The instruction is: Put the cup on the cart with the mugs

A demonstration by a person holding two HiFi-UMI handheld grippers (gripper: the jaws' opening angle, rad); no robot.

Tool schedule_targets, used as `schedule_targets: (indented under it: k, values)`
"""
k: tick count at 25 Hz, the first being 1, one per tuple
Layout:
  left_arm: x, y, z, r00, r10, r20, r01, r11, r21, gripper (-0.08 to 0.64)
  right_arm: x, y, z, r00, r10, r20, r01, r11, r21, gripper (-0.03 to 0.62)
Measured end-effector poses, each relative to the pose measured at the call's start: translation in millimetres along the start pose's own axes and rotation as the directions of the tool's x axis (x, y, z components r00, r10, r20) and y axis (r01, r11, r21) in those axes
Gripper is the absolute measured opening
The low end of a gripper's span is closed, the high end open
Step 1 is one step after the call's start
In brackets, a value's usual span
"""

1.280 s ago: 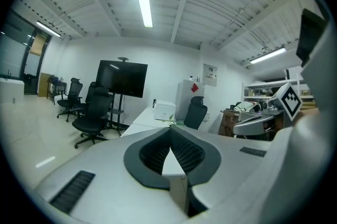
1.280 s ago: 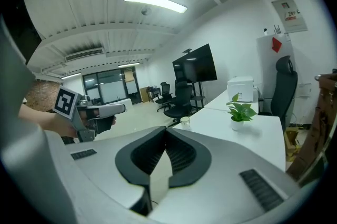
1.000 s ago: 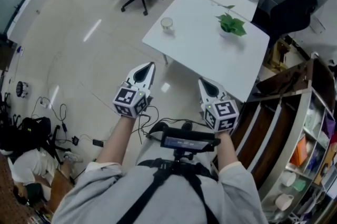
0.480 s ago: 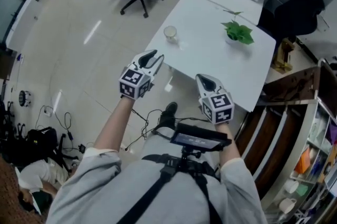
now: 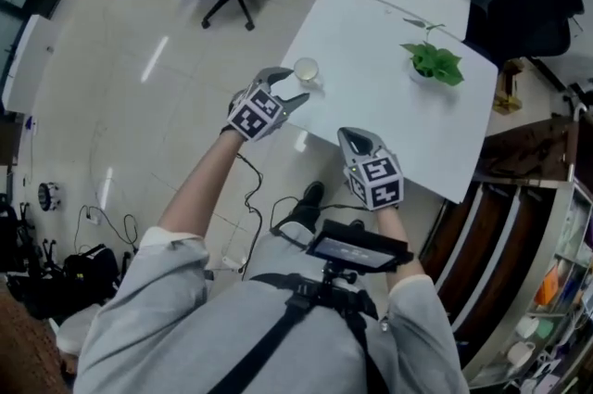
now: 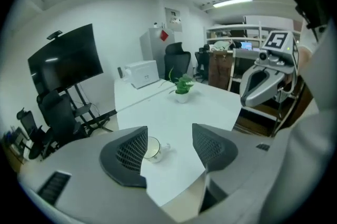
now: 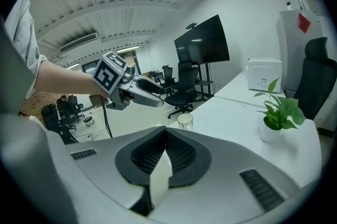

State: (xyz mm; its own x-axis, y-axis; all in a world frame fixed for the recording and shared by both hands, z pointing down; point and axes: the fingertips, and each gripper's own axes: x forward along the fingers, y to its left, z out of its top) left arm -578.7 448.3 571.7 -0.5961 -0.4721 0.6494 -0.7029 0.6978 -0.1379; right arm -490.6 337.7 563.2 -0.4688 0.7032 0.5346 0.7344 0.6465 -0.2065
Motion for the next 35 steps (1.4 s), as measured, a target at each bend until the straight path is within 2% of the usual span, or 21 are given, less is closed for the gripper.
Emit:
schedule_targets:
  k: [4,11,14,17,20,23,27,33,35]
  values:
    - [38.3,9.1,-22.5,0.984,-0.08,-0.156,0.103,0.984,0.145,0.315,26.4,1.2,-3.8,0.999,0.003,-0.033,-0.003,1.0,0.01,0.006]
    - [90.7,26.0,-52.7,0.939,-0.153,-0.308,0.241,0.931,0.273,0.398,53.7,-10.0,-13.8,0.997,-0.01,-0.074,0.013,0.999,0.034,0.006]
    - [104.0,29.6,-57.1,0.913,-0.172,-0.369,0.3,0.898,0.322,0.423,61.8,-12.8,-20.6,0.995,-0.013,-0.096,0.017,0.999,0.041,0.006]
    - [119.4,34.8,-67.3,0.883,-0.166,-0.439,0.353,0.852,0.387,0.423,70.7,-15.0,-23.5,0.994,-0.015,-0.107,0.02,0.999,0.042,0.006]
    - [136.2,34.9,-76.7,0.861,-0.19,-0.472,0.4,0.825,0.398,0.423,78.8,-20.0,-24.0,0.994,-0.022,-0.111,0.027,0.999,0.039,0.006]
    - [146.1,37.8,-83.7,0.848,-0.183,-0.497,0.411,0.819,0.399,0.423,80.5,-26.8,-26.7,0.991,-0.039,-0.13,0.046,0.998,0.049,0.006]
    - [152.4,43.9,-100.2,0.817,-0.174,-0.55,0.44,0.805,0.398,0.423,79.8,-35.9,-29.7,0.986,-0.069,-0.152,0.08,0.994,0.068,0.006]
    - [165.8,40.4,-111.8,0.789,-0.174,-0.589,0.474,0.782,0.404,0.423,78.5,-39.5,-34.2,0.983,-0.071,-0.167,0.084,0.994,0.074,0.006]
    - [170.3,39.3,-113.9,0.788,-0.173,-0.591,0.474,0.784,0.402,0.423,78.4,-39.5,-35.0,0.983,-0.069,-0.171,0.083,0.994,0.075,0.006]
